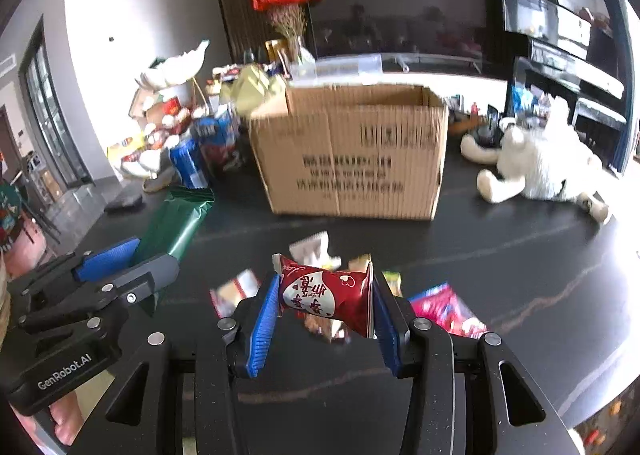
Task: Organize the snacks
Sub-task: 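Carry the green bar with the left tool while the right tool carries the red candy pack to the box, then open both tools to drop the green bar and candy pack into the box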
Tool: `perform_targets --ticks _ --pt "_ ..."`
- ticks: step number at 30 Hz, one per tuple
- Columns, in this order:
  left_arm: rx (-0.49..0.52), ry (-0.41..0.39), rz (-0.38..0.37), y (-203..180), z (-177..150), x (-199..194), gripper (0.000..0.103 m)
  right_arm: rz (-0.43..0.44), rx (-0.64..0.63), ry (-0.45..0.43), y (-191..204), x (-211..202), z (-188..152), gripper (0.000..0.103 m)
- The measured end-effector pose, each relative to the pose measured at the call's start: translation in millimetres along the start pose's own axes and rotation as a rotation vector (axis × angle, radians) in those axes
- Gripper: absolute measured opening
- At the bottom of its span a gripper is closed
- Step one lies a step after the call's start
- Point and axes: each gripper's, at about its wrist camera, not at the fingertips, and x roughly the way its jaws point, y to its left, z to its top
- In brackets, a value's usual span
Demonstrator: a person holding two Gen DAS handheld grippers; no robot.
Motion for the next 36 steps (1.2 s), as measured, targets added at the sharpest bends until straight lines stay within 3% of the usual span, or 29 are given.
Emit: perform_targets --ticks 13,23,36 --pt "0.071 -0.090 0.019 -7 74 -3 0.044 0.007 0.006 -0.106 -8 -7 66 0.045" --pt "0.089 -0.064 0.005 -7 116 19 0.044 -0.002 -0.038 -0.137 -12 3 109 0.046" --pt "0.103 -0.025 -0.001 -3 160 77 0.044 -0.019 -0.069 -0.124 -31 48 154 0.046"
